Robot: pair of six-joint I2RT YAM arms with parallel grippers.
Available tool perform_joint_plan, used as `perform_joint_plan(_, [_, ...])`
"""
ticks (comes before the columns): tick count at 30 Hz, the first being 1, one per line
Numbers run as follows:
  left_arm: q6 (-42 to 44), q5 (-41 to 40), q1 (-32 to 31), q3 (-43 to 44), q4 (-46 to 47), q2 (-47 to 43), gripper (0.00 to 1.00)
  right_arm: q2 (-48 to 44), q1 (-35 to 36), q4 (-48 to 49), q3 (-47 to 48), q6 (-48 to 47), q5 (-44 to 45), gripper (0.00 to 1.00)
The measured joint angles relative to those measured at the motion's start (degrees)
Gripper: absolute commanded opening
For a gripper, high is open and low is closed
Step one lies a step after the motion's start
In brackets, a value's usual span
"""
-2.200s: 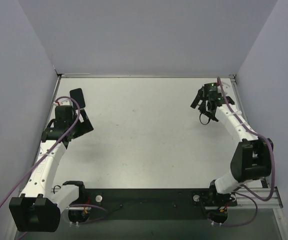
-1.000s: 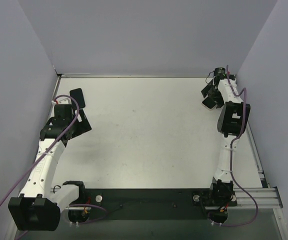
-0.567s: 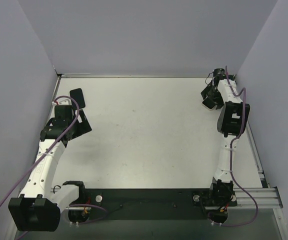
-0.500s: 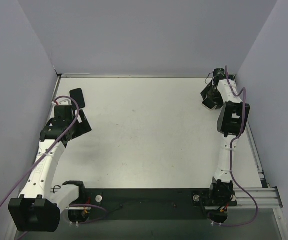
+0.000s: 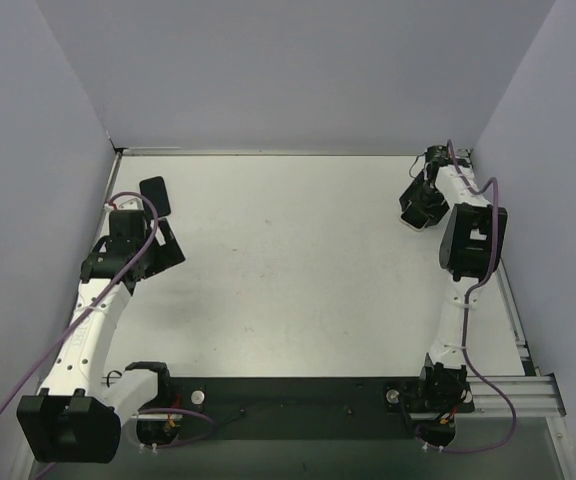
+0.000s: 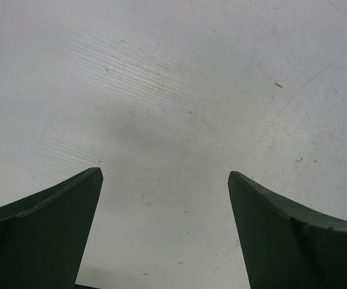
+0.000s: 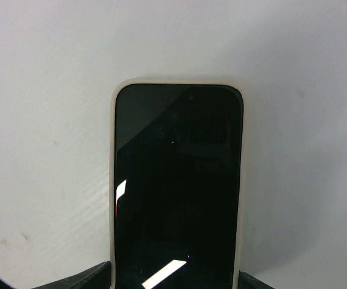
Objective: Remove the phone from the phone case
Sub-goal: Pick up the phone at the center of the board.
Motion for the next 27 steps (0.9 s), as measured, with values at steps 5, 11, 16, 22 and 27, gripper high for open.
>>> perform_joint_plan(5, [-2.0, 3.3, 0.0, 0.0, 1.4, 3.1, 0.97, -11.2, 1.7, 4.0, -18.3, -1.4, -4.2, 0.05])
perform_joint_plan(11, [-4.9, 12.3, 0.6, 3.7, 3.3, 12.1, 0.97, -25.0, 8.2, 5.9, -36.0, -1.4, -8.8, 0.00])
perform_joint_plan(16, [-9.1, 22.4, -0.3, 3.9, 9.6, 17.2, 0.93, -32.6, 14.6, 8.7, -45.1, -0.3, -14.7, 0.00])
perform_joint_plan(22, [-15.4, 30.6, -5.6, 3.7, 17.4, 22.5, 0.92, -38.6, 21.9, 12.8, -51.6, 0.1, -21.6, 0.00])
perform_joint_plan(27, [-21.6, 36.3, -10.8, 1.6, 25.3, 28.1, 0.92, -41.9, 28.2, 14.8, -52.8, -0.6, -25.3, 0.00])
